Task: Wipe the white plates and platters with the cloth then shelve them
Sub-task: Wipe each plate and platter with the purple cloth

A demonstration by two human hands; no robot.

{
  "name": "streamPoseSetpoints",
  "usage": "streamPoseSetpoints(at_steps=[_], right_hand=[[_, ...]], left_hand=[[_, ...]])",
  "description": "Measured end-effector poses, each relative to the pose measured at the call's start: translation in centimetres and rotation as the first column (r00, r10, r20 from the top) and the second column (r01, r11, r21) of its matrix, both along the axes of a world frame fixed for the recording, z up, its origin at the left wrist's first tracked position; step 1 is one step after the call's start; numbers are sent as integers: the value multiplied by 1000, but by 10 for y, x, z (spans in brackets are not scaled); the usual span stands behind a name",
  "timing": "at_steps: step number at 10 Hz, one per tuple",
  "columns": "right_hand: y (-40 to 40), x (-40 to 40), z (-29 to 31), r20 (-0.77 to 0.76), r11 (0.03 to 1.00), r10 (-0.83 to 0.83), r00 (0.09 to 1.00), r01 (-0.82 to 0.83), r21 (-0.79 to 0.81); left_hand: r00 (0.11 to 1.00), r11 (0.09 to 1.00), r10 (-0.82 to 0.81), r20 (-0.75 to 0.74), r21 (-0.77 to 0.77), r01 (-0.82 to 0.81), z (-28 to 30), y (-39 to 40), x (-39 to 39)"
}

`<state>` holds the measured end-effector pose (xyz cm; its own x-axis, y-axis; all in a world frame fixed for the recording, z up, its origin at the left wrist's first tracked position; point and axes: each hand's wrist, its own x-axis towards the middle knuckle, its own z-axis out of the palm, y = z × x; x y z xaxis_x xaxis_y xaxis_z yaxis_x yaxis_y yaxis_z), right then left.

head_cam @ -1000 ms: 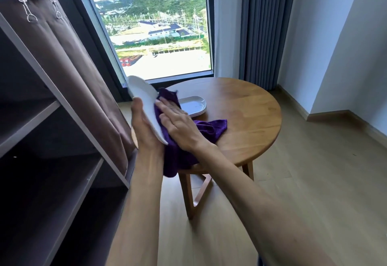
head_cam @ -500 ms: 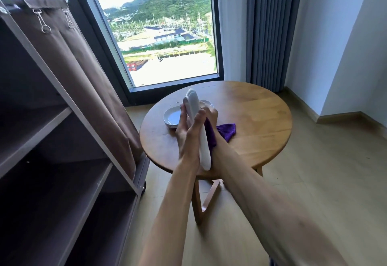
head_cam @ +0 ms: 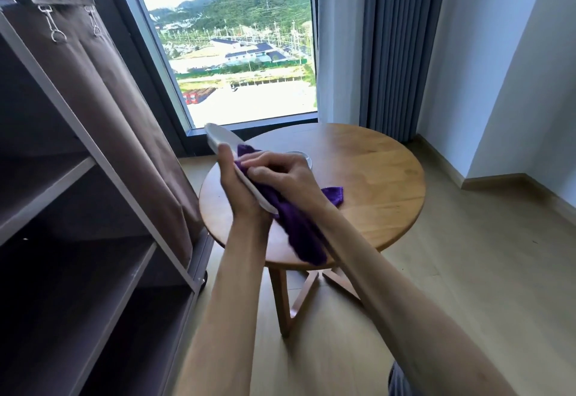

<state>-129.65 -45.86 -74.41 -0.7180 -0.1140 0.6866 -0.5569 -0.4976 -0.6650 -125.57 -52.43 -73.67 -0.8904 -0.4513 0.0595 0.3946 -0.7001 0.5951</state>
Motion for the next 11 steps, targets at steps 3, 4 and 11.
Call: streamPoseSetpoints(at_steps=[3, 4, 11], right_hand=[[17, -8, -22, 177, 627, 73, 981, -183, 757], [12, -10, -31, 103, 659, -57, 993, -40, 751], [-9, -15, 5, 854, 962, 269, 445, -168, -216]], left_hand=[[955, 949, 215, 204, -273, -156, 2, -33, 10], [958, 971, 147, 245, -222, -92, -3, -23, 15], [925, 867, 238, 296, -494, -65, -54, 14, -5]])
